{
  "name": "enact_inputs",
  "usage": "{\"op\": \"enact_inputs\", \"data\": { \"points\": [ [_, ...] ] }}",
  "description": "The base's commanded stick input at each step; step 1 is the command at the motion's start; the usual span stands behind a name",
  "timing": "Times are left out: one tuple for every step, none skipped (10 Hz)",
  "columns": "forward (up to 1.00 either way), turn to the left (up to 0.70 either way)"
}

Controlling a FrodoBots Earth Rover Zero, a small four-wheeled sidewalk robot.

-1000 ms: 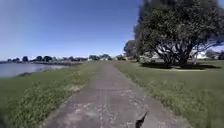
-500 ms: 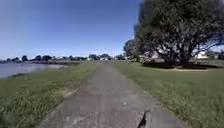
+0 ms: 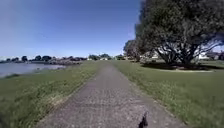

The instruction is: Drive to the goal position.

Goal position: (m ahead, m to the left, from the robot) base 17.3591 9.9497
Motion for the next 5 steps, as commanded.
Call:
{"op": "enact_inputs", "data": {
  "points": [
    [0.70,0.00],
    [0.70,0.00],
    [0.70,0.00],
    [0.70,0.00],
    [0.70,0.00]
  ]
}}
